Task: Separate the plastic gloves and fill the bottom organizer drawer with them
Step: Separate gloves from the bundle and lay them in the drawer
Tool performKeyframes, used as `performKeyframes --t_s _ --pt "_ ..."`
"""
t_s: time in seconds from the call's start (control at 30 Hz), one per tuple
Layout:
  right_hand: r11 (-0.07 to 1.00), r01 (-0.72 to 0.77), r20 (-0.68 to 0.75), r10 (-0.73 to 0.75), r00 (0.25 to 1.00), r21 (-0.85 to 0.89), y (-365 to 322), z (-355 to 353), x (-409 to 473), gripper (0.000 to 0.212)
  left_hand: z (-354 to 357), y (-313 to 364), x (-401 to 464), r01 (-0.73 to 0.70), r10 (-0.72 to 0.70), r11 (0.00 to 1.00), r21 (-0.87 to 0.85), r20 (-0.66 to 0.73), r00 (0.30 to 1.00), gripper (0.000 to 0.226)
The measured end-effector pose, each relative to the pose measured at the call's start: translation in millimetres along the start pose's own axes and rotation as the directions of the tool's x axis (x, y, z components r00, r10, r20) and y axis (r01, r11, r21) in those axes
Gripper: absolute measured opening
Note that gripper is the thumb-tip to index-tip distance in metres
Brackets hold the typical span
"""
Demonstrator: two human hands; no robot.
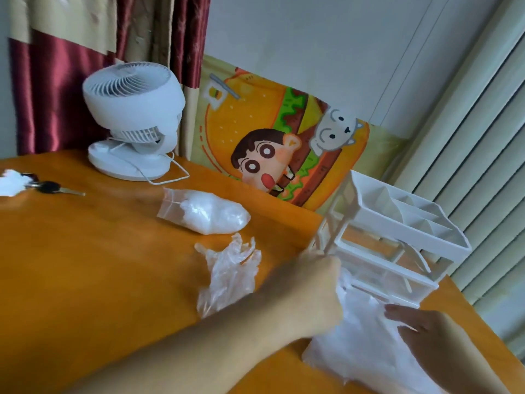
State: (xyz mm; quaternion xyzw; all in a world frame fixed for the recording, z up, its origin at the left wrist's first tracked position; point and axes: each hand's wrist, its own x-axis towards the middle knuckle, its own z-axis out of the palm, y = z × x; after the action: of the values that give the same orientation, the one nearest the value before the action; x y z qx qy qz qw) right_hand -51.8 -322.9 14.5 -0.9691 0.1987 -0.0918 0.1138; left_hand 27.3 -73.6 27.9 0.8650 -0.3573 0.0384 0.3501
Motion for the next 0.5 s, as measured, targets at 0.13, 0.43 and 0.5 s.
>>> performKeyframes --t_s 0.13,0.43,0.5 --pt "0.982 0.072 -0.102 -0.091 0.991 -0.174 -13 16 -5 0.041 -32 -73 -25 0.205 -0.193 0.979 0.025 -0.237 0.952 0.006" --pt "0.998 -0.002 -0.631 0.037 0.775 0.056 -45 11 -11 0.039 -25 -135 -30 0.471 -0.474 0.852 0.229 -0.045 0.880 0.031" --pt "0.981 0.152 -0.625 -0.044 0.779 0.120 -82 9 -21 0.039 -21 -141 -28 0.468 -0.462 0.874 0.128 -0.074 0.884 0.013"
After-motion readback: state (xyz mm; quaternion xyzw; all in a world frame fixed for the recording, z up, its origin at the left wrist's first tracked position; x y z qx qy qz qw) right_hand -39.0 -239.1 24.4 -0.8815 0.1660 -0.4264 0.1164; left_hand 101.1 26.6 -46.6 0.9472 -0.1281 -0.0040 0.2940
